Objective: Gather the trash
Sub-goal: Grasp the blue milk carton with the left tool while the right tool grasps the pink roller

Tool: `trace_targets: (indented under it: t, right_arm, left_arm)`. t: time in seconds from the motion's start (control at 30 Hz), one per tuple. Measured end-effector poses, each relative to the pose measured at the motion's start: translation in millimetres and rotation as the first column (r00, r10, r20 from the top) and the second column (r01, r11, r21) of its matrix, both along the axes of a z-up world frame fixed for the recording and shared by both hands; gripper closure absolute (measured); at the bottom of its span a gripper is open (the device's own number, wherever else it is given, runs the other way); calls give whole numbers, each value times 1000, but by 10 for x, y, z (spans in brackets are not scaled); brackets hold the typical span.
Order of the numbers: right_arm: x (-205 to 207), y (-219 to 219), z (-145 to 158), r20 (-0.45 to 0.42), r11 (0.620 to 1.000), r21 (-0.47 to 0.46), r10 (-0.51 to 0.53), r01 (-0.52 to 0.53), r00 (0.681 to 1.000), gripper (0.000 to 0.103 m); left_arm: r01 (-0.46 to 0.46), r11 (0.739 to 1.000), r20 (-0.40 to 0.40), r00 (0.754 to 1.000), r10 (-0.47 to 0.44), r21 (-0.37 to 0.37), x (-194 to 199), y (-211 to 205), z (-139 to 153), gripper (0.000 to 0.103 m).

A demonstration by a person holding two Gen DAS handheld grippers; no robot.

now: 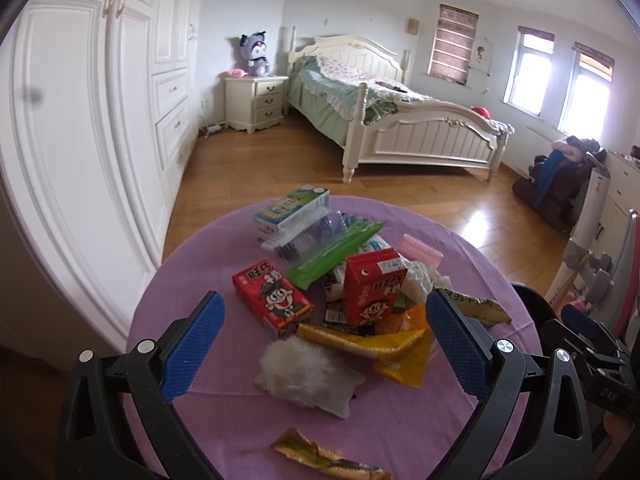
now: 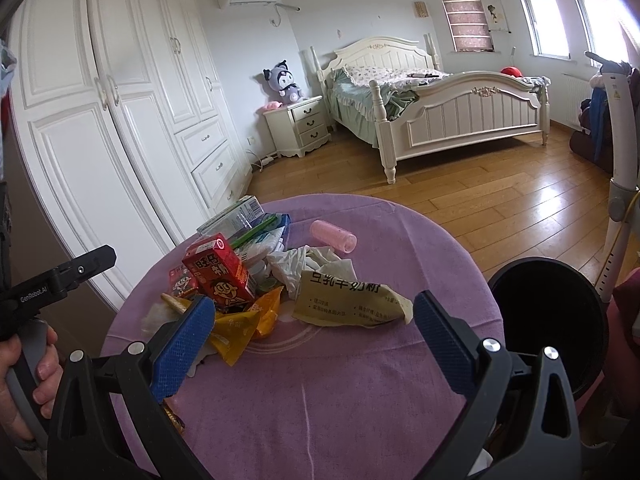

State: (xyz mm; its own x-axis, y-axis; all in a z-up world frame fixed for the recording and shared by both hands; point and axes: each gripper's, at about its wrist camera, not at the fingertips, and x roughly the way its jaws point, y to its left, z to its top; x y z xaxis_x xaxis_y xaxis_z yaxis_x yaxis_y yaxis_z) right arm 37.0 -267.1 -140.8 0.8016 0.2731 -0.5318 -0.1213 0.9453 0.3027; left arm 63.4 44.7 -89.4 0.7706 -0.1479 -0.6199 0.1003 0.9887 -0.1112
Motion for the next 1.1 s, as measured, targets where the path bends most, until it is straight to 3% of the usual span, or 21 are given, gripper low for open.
trace_targets:
  t: [0.13,0.3,0.43,0.63,0.7,0.77,0.83,0.97,1.03,1.1]
  right_arm:
    - [182,-50,-65,-21,999,-13,37,-38,999,5]
    - [551,-186,-15,-40,995,-17,98,-99,994,5]
    - [904,-210,85,-37,988,-30,150,-152,988,5]
    - [1423,-181,40,-80,974,-52,216,-220,973,5]
    - [1623,-150,-43,-124,963,-66,250,-259,960,11]
    - [1829,-80,-145,-179,948,-94,285,-305,942,25]
    - [2012,-7,-264,-235,930,-120,313,-347,920,33]
    - [2295,135,-512,-332,900,-125,358,-417,872,45]
    - [2366,226,-620,-370,881,-144,374,-450,851,50]
    - [2408,300,-704,-400,868,-159,379,-470,835,56]
  left_arm:
    - [-4,1000,4,1000,4,-21,223,209,35,4]
    - [40,998,-20,999,-41,-47,773,515,119,4]
    - [71,996,-19,997,-70,62,1211,458,140,4]
    - [172,982,-95,982,-165,72,1847,330,-116,4]
    - [214,974,-133,970,-203,74,2119,293,-238,5]
    - [257,964,-184,953,-241,70,2404,239,-370,13]
    - [299,953,-231,931,-281,45,2657,171,-519,17]
    - [360,929,-317,894,-316,91,3004,-41,-828,28]
    - [364,928,-358,880,-313,84,3140,-68,-966,36]
    - [345,938,-368,875,-314,21,3241,-26,-1031,39]
